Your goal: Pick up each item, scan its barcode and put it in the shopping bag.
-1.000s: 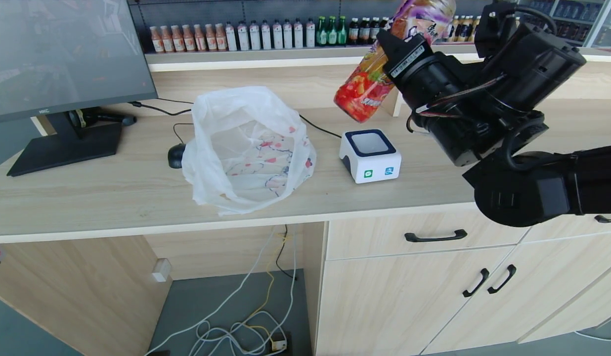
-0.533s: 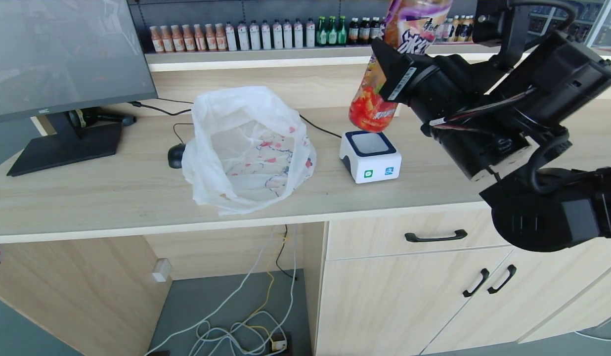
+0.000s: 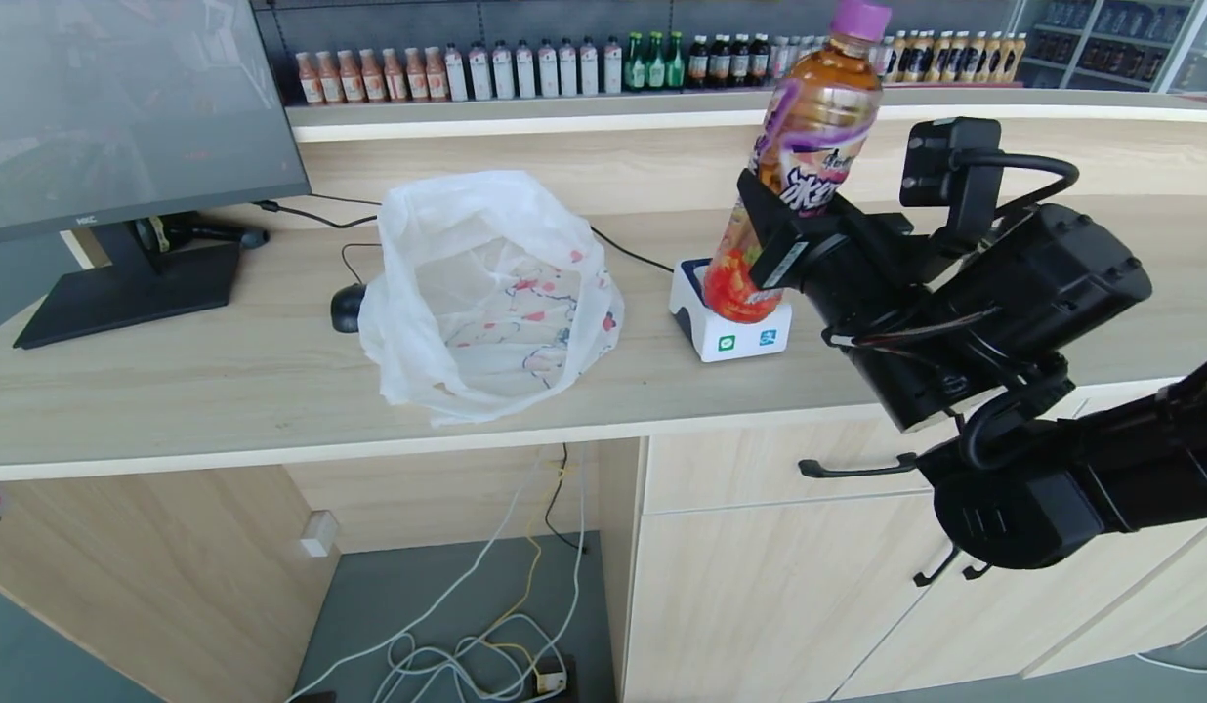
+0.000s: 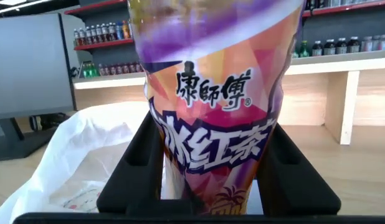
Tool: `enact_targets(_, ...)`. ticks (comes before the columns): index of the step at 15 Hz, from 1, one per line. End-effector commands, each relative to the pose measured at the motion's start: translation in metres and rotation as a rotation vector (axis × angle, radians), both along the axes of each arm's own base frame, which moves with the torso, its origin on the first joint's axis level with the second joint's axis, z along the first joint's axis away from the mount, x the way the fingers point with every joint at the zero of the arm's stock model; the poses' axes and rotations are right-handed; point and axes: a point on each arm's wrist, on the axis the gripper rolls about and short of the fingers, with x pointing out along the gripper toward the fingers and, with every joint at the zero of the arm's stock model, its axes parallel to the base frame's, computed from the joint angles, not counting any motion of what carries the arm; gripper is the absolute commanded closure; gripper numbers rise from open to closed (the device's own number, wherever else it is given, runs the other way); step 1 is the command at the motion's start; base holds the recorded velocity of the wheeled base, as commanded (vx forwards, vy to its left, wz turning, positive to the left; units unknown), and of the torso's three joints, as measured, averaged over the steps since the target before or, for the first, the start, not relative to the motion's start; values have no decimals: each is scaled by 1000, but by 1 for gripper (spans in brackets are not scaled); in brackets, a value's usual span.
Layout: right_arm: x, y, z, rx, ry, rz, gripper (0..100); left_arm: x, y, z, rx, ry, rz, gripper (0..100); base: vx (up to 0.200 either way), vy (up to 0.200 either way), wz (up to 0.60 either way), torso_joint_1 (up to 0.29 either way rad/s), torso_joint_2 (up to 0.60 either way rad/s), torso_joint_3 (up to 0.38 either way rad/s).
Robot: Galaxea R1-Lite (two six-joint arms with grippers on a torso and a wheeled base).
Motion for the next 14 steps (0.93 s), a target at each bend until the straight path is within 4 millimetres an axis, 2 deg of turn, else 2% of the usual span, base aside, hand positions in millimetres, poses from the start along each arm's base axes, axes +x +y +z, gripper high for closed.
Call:
enact_targets(1,-3,6,-13,-25,37,17,100,0,0,0,0,-1,0,0,0,0,0,0,0,0)
enact_targets(2,-10,7,-14,-27,46,31,100,0,0,0,-2,-1,0,0,0,0,0,0,0,0)
enact_targets(5,-16,3,-10,-21,41,31,100,0,0,0,-6,-1,2,0,0,0,0,0,0,0)
enact_targets(14,-30,-6,-8,0,53,46,100,0,0,0,-8,-1,0,0,0,200,0,2,2,2)
